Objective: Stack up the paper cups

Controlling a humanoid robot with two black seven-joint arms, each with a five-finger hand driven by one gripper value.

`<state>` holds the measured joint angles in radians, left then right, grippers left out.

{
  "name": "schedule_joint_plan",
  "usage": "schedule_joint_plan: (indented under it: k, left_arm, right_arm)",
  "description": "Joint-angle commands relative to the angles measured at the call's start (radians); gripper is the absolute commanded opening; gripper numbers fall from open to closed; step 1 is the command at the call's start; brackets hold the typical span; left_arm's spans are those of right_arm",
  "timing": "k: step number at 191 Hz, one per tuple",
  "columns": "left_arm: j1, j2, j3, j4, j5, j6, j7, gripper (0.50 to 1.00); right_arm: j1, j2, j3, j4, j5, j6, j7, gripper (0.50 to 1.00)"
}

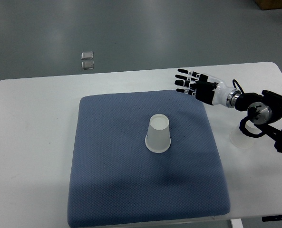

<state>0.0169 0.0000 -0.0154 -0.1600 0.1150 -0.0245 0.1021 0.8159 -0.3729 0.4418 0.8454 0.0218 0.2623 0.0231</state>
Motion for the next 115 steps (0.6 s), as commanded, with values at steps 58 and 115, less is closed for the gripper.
schedule_joint_plan:
  k: [58,115]
  left_arm:
    - [-0.002,0.000,0.003,0.000,0.000,0.000,0.001,1.000]
    - [-0.003,0.000,0.000,-0.001,0.000,0.000,0.001,1.000]
  right_arm:
    - [-0.001,-0.003,-0.011,0.000,-0.009,0.002,-0.002,0.926]
    - [-0.007,-0.009,-0.011,-0.002,-0.083,0.000,0.000,0.926]
